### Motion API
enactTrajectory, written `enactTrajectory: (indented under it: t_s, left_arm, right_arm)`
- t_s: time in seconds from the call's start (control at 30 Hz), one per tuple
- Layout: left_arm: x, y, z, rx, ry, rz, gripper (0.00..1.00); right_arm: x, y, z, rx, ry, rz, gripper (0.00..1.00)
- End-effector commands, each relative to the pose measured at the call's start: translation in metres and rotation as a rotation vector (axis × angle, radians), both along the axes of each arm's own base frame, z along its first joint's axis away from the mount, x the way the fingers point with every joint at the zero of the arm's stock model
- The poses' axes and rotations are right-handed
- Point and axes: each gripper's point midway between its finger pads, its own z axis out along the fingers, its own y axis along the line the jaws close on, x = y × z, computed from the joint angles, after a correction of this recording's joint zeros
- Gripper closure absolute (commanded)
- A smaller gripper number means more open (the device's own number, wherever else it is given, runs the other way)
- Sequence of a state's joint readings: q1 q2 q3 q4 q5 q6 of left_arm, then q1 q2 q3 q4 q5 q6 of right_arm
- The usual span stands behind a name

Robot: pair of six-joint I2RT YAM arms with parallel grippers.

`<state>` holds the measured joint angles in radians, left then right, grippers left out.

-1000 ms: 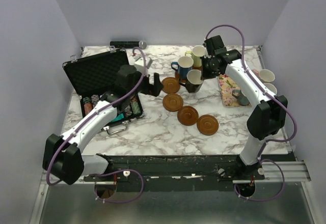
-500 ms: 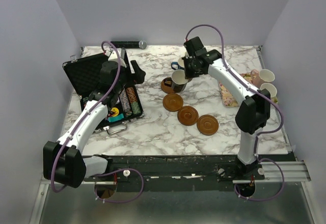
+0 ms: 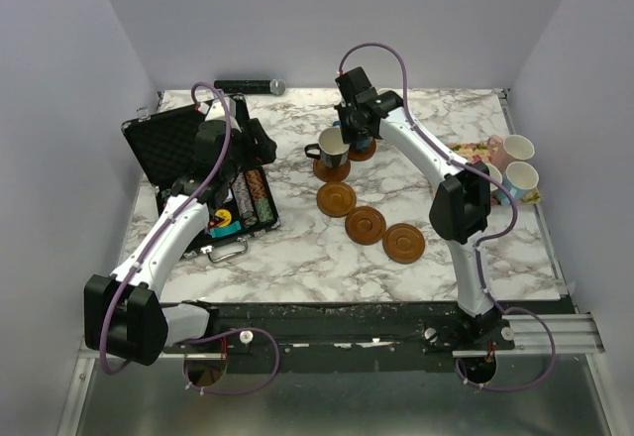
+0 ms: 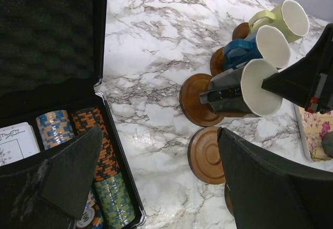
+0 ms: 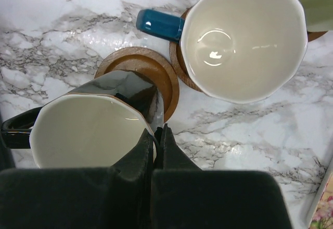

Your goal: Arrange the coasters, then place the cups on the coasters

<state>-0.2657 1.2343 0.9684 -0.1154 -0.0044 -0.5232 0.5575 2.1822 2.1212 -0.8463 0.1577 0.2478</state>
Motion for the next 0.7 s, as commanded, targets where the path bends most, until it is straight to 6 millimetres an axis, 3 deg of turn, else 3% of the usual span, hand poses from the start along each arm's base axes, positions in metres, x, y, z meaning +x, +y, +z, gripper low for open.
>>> enactTrajectory:
  t_s: [0.0, 0.67]
  left_arm:
    - [-0.002, 0.011, 0.003, 0.008, 0.000, 0.046, 0.01]
    - [0.000, 0.013, -0.004, 0.004, 0.023, 0.047, 0.01]
  right_arm:
    - [0.024, 0.012, 0.023, 0.020, -0.103, -0.004, 0.99]
    - [0.023, 0.013, -0.003, -0.009, -0.047, 0.002, 0.99]
